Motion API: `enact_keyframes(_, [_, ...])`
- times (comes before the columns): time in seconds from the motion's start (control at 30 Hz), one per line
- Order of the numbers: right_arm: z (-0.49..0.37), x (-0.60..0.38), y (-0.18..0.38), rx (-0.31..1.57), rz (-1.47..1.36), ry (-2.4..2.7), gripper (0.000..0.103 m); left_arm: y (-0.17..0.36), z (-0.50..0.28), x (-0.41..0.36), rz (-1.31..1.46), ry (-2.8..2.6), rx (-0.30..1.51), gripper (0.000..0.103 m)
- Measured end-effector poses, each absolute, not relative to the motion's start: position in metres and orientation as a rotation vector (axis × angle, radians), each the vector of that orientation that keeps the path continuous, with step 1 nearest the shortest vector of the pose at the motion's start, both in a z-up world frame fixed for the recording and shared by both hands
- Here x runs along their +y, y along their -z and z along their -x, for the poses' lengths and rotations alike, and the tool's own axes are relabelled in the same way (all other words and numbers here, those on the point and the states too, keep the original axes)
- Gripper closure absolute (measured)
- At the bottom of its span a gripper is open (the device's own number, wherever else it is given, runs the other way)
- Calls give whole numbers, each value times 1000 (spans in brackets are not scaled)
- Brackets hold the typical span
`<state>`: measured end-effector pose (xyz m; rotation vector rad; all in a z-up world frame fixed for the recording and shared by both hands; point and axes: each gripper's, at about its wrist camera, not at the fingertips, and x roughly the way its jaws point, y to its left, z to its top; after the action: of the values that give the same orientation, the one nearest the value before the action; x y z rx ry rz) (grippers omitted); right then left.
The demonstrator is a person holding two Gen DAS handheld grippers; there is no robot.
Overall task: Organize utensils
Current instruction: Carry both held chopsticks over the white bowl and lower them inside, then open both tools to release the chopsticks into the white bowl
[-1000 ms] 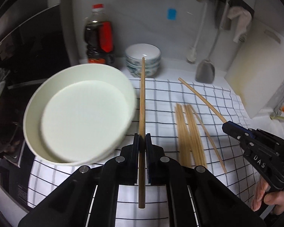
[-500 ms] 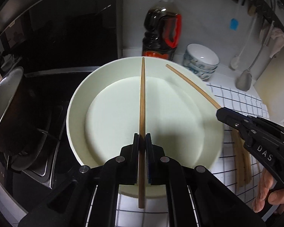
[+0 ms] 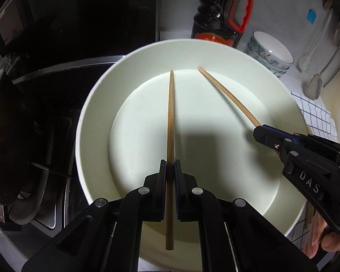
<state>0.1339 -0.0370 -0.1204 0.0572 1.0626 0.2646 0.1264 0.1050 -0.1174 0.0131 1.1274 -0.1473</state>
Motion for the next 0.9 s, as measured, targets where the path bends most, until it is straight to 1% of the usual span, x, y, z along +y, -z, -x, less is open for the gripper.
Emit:
enact_keyframes(0.13, [-136, -34, 128, 1101, -45, -258, 96, 124, -131, 106, -26, 141, 1154, 96])
enact_keyframes(0.33, [-135, -34, 127, 1101, -37, -247, 96, 124, -134, 108, -25, 127, 1170, 95])
enact_keyframes(0.37, [-135, -35, 126, 1099, -39, -243, 94, 123, -134, 109, -23, 127, 1168, 95])
enact_keyframes(0.4, [-134, -36, 124, 1093, -42, -241, 87, 122, -134, 109, -22, 123, 1166, 94])
enact_keyframes(0.43, [-134, -37, 123, 1088, -43, -238, 83, 121, -133, 110, -22, 119, 1161, 90])
enact_keyframes(0.47, [-133, -38, 120, 1077, -40, -232, 83, 118, -132, 110, -23, 110, 1153, 84])
enact_keyframes(0.53, [-131, -40, 116, 1068, -35, -227, 83, 112, -130, 111, -22, 97, 1128, 51])
enact_keyframes(0.57, [-130, -41, 113, 1063, -34, -224, 83, 108, -128, 112, -21, 91, 1113, 47])
enact_keyframes(0.7, [-123, -47, 102, 1033, -37, -220, 83, 96, -123, 116, -12, 79, 1085, 48])
enact_keyframes(0.77, [-118, -50, 96, 1018, -39, -221, 81, 90, -120, 119, -5, 69, 1076, 47])
enact_keyframes(0.83, [-113, -53, 91, 1008, -39, -220, 77, 85, -116, 120, -2, 59, 1069, 40])
enact_keyframes(0.9, [-106, -57, 86, 1002, -39, -220, 73, 80, -109, 121, -2, 50, 1058, 39])
